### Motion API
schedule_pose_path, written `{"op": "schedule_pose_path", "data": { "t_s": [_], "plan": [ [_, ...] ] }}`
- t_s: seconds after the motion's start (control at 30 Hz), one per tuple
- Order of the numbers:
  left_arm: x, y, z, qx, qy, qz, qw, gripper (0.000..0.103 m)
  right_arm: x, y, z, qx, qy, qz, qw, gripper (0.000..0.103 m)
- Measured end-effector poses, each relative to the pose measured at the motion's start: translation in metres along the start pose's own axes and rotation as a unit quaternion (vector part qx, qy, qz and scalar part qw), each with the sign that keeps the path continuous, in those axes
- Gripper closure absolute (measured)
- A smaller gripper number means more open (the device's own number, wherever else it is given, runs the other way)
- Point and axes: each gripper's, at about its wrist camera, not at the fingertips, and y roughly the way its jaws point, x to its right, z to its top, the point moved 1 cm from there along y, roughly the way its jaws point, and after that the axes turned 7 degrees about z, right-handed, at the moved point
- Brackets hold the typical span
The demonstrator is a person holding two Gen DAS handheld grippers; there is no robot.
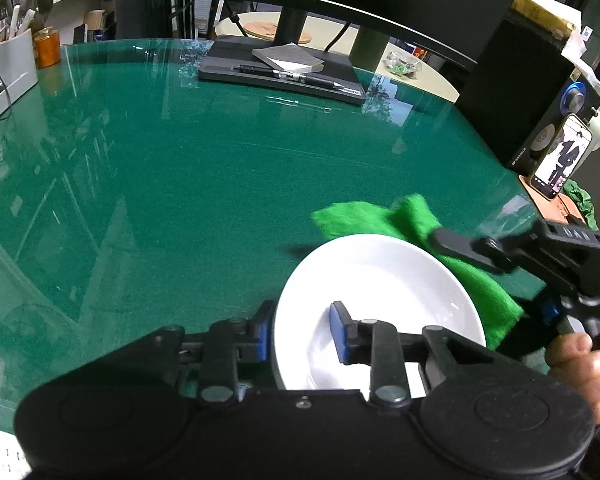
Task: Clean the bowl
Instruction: 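Wipe the bowl's outer side with the cloth in the right tool while the left tool holds it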
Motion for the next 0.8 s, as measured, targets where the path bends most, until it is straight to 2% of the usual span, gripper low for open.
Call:
{"op": "schedule_pose_path", "data": {
  "t_s": [0.23,0.57,0.8],
  "plan": [
    [0.001,0.000,0.000,0.000,-0.001,0.001,1.0000,0.073,-0.006,0.036,0.007,-0.032,-0.013,-0.019,0.999,0.087],
    [0.004,0.000,0.000,0.000,0.003,0.003,1.0000,0.071,-0.007,-0.004,-0.005,-0.012,-0.015,-0.024,1.000,0.087],
    [0.006,-0.001,-0.001,-0.001,0.008,0.004,1.0000,0.069,-0.012,0.037,0.004,-0.045,-0.038,-0.029,0.998,0.087]
  ]
}}
